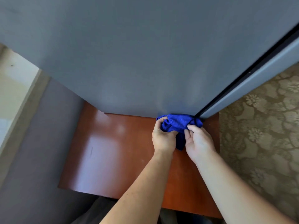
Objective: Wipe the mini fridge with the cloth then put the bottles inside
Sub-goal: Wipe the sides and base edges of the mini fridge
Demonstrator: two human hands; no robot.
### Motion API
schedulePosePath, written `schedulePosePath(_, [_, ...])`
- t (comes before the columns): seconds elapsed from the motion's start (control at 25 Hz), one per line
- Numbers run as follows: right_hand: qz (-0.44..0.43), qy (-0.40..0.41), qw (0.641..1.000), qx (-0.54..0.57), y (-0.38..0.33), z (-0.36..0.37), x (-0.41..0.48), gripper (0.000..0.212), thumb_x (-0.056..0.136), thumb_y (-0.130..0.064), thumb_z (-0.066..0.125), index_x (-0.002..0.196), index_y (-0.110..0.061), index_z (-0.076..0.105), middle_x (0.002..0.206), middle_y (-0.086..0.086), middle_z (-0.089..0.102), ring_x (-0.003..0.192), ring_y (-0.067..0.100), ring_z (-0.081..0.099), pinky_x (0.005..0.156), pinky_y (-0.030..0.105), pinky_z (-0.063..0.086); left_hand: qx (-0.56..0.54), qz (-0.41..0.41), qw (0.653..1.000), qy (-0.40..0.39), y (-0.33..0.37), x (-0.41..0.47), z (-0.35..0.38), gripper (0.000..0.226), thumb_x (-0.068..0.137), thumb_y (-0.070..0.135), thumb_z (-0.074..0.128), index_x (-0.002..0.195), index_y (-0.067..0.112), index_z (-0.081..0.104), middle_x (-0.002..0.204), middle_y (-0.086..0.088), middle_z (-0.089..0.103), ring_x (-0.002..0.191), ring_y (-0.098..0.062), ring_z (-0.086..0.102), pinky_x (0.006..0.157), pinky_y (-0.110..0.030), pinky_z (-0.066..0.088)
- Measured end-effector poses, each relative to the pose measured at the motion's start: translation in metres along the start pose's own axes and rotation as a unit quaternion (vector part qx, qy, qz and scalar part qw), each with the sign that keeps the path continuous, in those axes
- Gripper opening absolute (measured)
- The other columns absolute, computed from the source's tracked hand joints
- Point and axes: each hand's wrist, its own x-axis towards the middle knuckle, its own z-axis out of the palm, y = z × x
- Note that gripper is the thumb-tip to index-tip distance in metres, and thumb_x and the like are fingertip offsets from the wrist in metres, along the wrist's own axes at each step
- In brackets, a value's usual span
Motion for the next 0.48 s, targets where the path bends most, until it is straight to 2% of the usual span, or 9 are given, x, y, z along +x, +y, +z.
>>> schedulePosePath(0.04, [0.003, 0.000, 1.000, 0.000, 0.010, 0.006, 0.000, 0.025, 0.097, 0.012, 0.050, 0.092, -0.008, 0.064, 0.092, 0.005, 0.072, 0.087, 0.011, 0.070, 0.093, 0.025, 0.057, -0.006, 0.005, 1.000, 0.014, 0.002, 0.004, -0.009, 0.049, 0.065, -0.004, 0.074, 0.096, 0.033, 0.067, 0.095, -0.001, 0.079, 0.085, -0.021, 0.075, 0.086, -0.036, 0.061])
schedulePosePath(0.12, [0.030, -0.013, 0.999, -0.013, 0.042, 0.030, -0.003, 0.023, 0.096, 0.012, 0.052, 0.095, -0.005, 0.067, 0.093, 0.006, 0.074, 0.074, 0.007, 0.073, 0.070, 0.017, 0.059, -0.016, 0.035, 0.998, 0.057, 0.013, 0.015, -0.038, 0.052, 0.070, -0.019, 0.069, 0.098, 0.024, 0.063, 0.099, -0.010, 0.076, 0.080, -0.019, 0.070, 0.081, -0.027, 0.059])
schedulePosePath(0.2, [0.059, -0.038, 0.997, -0.027, 0.077, 0.057, -0.008, 0.024, 0.095, 0.012, 0.052, 0.114, 0.005, 0.066, 0.100, 0.009, 0.071, 0.068, 0.007, 0.072, 0.060, 0.015, 0.058, -0.002, 0.048, 0.993, 0.108, 0.029, 0.030, -0.075, 0.054, 0.073, -0.024, 0.066, 0.106, 0.018, 0.061, 0.107, -0.018, 0.073, 0.087, -0.021, 0.067, 0.089, -0.036, 0.058])
schedulePosePath(0.24, [0.080, -0.052, 0.995, -0.039, 0.098, 0.074, -0.013, 0.031, 0.095, 0.011, 0.053, 0.124, 0.008, 0.062, 0.099, 0.009, 0.069, 0.070, 0.008, 0.071, 0.061, 0.015, 0.058, 0.016, 0.050, 0.989, 0.140, 0.037, 0.038, -0.100, 0.055, 0.073, -0.022, 0.066, 0.110, 0.019, 0.060, 0.110, -0.019, 0.073, 0.090, -0.021, 0.067, 0.093, -0.041, 0.058])
schedulePosePath(0.32, [0.124, -0.081, 0.987, -0.062, 0.138, 0.111, -0.026, 0.038, 0.095, 0.008, 0.056, 0.133, 0.009, 0.057, 0.096, 0.007, 0.068, 0.077, 0.009, 0.067, 0.066, 0.016, 0.058, 0.043, 0.049, 0.978, 0.198, 0.058, 0.049, -0.154, 0.055, 0.073, -0.014, 0.069, 0.109, 0.027, 0.061, 0.109, -0.010, 0.073, 0.094, -0.023, 0.070, 0.094, -0.042, 0.058])
schedulePosePath(0.4, [0.176, -0.095, 0.980, -0.020, 0.165, 0.143, -0.041, 0.039, 0.094, 0.010, 0.057, 0.133, 0.005, 0.058, 0.105, 0.010, 0.070, 0.083, 0.011, 0.068, 0.069, 0.016, 0.058, 0.039, 0.045, 0.974, 0.220, 0.079, 0.056, -0.198, 0.054, 0.071, -0.006, 0.071, 0.108, 0.034, 0.066, 0.111, -0.001, 0.074, 0.102, -0.020, 0.073, 0.092, -0.038, 0.060])
schedulePosePath(0.48, [0.203, -0.109, 0.973, 0.009, 0.182, 0.163, -0.050, 0.036, 0.095, 0.011, 0.057, 0.129, 0.000, 0.062, 0.112, 0.011, 0.069, 0.087, 0.011, 0.068, 0.072, 0.016, 0.058, 0.042, 0.043, 0.975, 0.216, 0.090, 0.059, -0.222, 0.058, 0.072, -0.003, 0.071, 0.118, 0.033, 0.067, 0.114, 0.002, 0.075, 0.102, -0.014, 0.073, 0.089, -0.032, 0.060])
